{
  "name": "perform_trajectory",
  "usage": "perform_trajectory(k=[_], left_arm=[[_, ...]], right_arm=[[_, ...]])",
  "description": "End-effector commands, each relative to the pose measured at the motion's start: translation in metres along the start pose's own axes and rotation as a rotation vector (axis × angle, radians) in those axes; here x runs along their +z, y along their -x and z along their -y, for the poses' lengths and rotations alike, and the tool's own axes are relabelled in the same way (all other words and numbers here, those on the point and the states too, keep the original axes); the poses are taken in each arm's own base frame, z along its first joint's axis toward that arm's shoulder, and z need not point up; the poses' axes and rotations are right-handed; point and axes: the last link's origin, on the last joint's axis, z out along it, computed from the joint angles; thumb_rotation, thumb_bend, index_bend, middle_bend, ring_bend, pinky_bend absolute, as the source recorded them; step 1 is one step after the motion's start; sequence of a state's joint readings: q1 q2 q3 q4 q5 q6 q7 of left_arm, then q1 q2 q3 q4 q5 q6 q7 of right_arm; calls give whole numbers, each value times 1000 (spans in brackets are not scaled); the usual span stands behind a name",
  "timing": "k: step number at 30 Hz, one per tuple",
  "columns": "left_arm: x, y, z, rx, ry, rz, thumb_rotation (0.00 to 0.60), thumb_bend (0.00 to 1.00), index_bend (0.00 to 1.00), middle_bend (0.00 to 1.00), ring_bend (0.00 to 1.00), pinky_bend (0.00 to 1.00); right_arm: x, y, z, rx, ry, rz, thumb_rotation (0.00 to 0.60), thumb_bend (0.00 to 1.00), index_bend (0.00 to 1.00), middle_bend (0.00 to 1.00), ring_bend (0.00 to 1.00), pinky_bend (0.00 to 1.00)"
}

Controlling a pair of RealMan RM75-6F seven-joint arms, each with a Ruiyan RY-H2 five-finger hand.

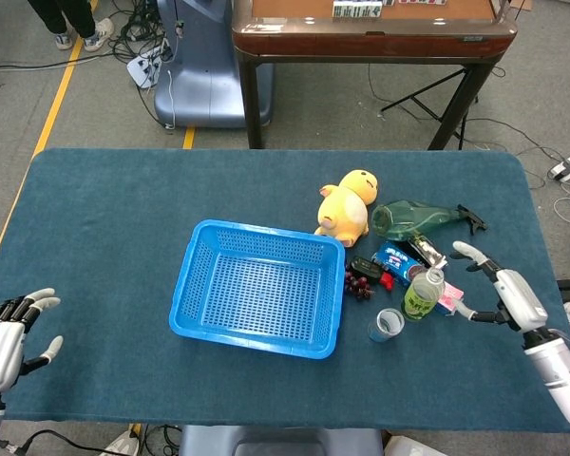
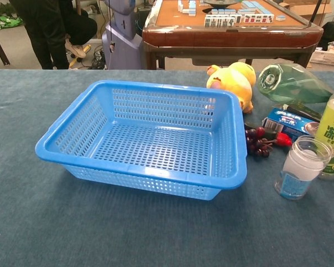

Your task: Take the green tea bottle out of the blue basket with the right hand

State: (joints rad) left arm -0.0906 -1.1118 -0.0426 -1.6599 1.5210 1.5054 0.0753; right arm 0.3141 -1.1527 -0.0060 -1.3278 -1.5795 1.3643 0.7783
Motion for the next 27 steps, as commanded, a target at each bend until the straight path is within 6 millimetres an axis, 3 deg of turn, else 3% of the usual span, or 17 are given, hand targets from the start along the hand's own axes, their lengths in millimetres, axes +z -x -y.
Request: perform_trajectory(k=[1,7,15,27], left_arm=[[0,1,-1,1,2,1,600,307,355,228,214,188],[1,0,-2,8,3,3,600,307,356,228,214,188],[-2,-2,-2,10,0,6,600,307,357,228,214,188],[-5,-1,-7,13,15,7,600,307,357,228,214,187]], right_arm=[[-32,-22,8,-282,61,-223,600,310,315,337,278,351],[-59,-22,15,-298,102,-242,600,311,365,378,341,435],[-90,-20,18,-346,160,-202,600,311,392,397,344,438],[-115,0,13,-332,195,-129,600,317,401,406,359,445]])
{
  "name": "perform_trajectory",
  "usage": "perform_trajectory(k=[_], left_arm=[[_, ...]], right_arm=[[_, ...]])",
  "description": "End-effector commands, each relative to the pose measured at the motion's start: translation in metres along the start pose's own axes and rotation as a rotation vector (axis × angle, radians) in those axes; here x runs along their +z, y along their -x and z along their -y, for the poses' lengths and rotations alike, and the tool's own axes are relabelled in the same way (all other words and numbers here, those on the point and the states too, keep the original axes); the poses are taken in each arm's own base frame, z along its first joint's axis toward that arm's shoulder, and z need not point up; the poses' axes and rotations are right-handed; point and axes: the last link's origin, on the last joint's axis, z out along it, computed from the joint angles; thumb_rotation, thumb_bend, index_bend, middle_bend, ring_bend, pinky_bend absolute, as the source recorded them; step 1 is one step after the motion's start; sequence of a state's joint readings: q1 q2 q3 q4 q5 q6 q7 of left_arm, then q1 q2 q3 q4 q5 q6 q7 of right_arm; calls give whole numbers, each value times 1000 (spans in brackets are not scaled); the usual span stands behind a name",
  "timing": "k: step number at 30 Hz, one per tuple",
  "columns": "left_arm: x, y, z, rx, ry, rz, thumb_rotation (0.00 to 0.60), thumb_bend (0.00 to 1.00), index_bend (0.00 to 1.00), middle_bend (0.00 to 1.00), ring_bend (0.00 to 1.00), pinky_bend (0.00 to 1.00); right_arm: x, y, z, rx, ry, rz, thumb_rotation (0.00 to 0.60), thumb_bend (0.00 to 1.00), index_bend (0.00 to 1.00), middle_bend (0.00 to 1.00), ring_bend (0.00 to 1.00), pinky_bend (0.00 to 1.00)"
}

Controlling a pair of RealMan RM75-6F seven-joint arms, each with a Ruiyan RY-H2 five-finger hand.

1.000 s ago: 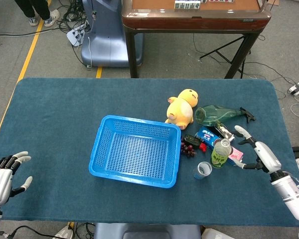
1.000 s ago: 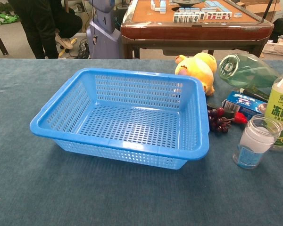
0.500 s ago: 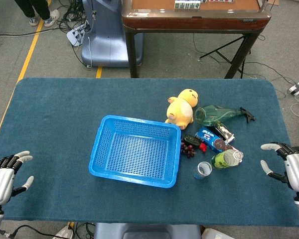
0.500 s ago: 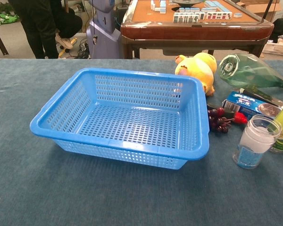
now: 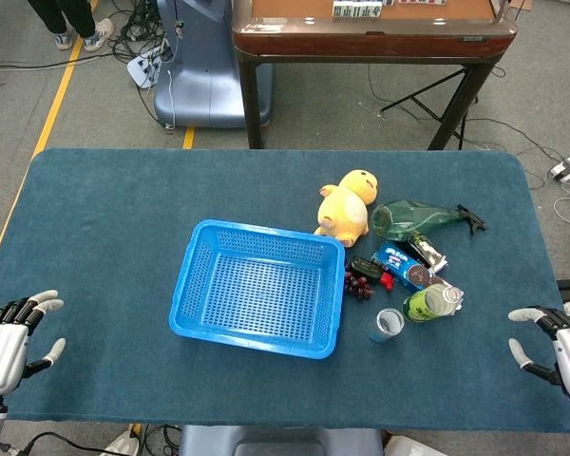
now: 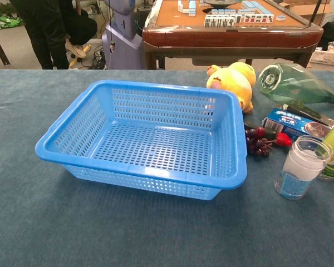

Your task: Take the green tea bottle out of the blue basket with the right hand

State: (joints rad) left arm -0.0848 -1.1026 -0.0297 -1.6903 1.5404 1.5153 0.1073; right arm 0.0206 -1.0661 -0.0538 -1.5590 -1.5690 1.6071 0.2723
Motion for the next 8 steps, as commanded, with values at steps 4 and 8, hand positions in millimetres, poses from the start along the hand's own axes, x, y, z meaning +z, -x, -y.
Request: perform_trajectory(k=[4,8], left_arm=[[0,0,0,-1,0,-1,600,307,357,228,214,188],[-1,0,1,-2,2,-5,600,307,357,228,214,188]], right_arm=[[-5,12,1,-2,6,22,600,317,403,411,360,445],[-5,13,2,2,7,16,600,317,408,412,360,445]])
